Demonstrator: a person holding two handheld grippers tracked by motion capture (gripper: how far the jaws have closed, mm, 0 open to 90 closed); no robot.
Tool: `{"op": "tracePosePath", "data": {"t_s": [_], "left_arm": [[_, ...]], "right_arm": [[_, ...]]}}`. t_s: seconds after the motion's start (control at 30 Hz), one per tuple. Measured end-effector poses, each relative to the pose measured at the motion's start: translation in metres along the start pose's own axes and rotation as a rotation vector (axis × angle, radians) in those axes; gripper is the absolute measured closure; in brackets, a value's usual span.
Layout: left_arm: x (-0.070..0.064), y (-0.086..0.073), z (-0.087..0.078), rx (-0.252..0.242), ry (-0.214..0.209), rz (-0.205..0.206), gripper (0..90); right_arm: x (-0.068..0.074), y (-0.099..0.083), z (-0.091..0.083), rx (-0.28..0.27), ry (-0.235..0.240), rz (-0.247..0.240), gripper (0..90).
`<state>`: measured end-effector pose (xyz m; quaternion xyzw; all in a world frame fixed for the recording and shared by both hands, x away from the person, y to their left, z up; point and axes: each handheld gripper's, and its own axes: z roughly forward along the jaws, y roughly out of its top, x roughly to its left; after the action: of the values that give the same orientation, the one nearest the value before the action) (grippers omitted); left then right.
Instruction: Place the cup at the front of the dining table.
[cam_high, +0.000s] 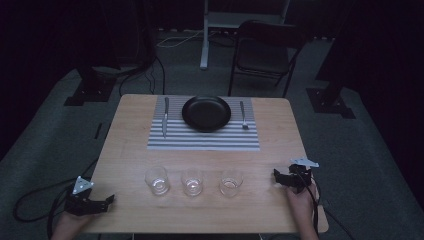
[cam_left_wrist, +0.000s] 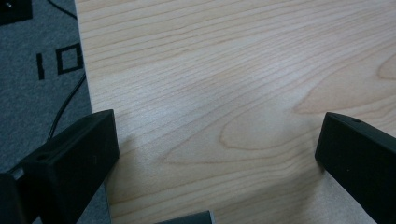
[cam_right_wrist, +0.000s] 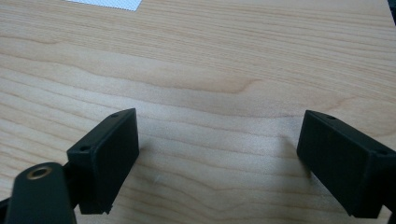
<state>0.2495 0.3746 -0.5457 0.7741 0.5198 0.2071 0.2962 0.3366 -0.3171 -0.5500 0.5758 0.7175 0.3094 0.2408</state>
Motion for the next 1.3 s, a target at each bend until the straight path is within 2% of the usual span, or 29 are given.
{"op": "tracePosePath", "data": {"t_s": [0.1,0.4,0.53,0.73,0.83,0.93,1.0,1.13,1.3], "left_arm": [[0.0,-0.0002,-0.0007,0.004,-0.023,0.028,0.0],[0.0009,0.0003,0.0005,-0.003,-0.033,0.038,0.0],[0.0017,0.0002,-0.0006,-0.015,-0.067,0.06,3.5],[0.0042,0.0002,-0.0037,-0.046,-0.109,0.052,3.4],[0.006,-0.0007,-0.0059,-0.058,-0.11,0.043,3.4],[0.0047,-0.001,-0.0069,-0.054,-0.097,0.05,3.5],[0.0048,-0.0005,-0.0068,-0.051,-0.107,0.042,3.5],[0.003,0.0,-0.0054,-0.047,-0.104,0.056,3.5],[0.0052,-0.0007,-0.0089,-0.066,-0.112,0.035,3.6]], "right_arm": [[0.0002,0.0001,0.0,0.0,0.002,-0.003,12.4],[0.0004,0.0,-0.0001,0.0,0.002,-0.002,12.6],[0.0004,-0.0001,-0.0002,0.0,0.001,-0.002,12.6],[0.0006,-0.0003,-0.0003,-0.001,0.001,-0.001,12.7],[0.0006,-0.0003,-0.0003,-0.001,0.001,-0.001,12.7],[0.0005,-0.0003,-0.0003,-0.001,0.001,-0.001,12.7],[0.0005,-0.0003,-0.0003,-0.001,0.001,-0.001,12.7],[0.0006,-0.0004,-0.0003,-0.001,0.001,-0.001,12.7],[0.0006,-0.0004,-0.0003,-0.001,0.001,-0.001,12.7]]}}
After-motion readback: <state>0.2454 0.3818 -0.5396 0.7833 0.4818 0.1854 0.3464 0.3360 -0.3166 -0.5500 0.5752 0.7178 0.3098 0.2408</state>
